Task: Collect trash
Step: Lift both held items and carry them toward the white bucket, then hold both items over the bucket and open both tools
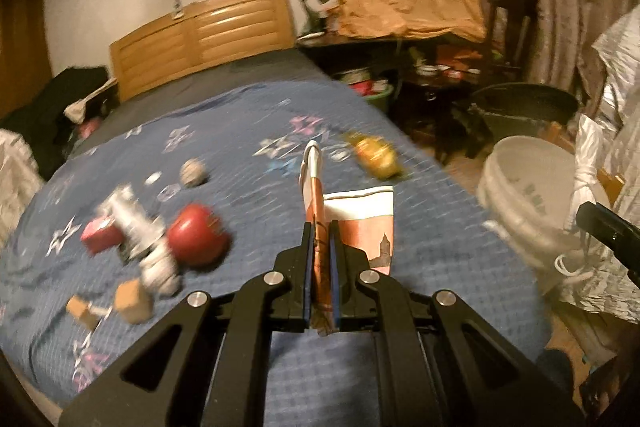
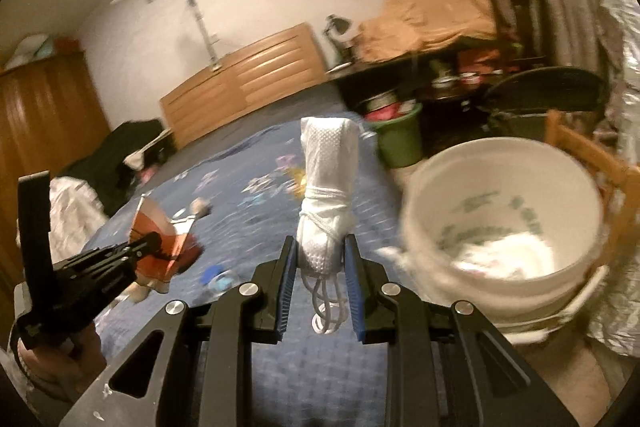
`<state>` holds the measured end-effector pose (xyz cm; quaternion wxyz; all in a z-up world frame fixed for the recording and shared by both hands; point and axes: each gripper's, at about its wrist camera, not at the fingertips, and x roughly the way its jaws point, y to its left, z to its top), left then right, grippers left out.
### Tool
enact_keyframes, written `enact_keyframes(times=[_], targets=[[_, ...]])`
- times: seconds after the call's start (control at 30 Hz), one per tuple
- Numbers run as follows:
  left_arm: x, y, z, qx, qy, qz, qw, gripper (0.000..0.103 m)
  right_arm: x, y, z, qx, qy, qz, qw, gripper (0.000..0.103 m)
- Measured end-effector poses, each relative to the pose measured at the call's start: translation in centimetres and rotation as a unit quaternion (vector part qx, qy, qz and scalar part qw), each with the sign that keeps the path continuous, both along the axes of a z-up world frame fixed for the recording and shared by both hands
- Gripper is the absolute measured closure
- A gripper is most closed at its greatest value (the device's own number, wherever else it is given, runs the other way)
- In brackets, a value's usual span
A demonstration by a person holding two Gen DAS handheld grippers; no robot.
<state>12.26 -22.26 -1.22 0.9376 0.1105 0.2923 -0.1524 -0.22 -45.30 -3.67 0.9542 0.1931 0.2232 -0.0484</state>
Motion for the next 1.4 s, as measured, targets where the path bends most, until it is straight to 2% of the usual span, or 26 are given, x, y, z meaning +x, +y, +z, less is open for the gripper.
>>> enact_keyframes(times=[0.33, 0.6, 0.93, 1.4], targets=[[1.4, -9.9, 0.1, 0.011, -0.002, -0.078, 0.9969, 0.097, -1.6, -9.9, 0.5, -0.014, -0.001, -0.085, 0.996, 0.078], [2.1, -15.6, -0.1, 0.018, -0.004, -0.119, 0.9927, 0.097, -2.3, -14.5, 1.5, -0.037, -0.001, -0.117, 0.992, 0.078], [2.7, -21.0, -0.4, 0.027, 0.001, -0.153, 0.9878, 0.097, -3.0, -17.1, 1.5, -0.051, 0.009, -0.131, 0.990, 0.078], [2.9, -24.7, -1.5, 0.046, -0.003, -0.180, 0.9825, 0.097, -2.6, -18.3, 0.5, -0.042, 0.025, -0.132, 0.990, 0.078]])
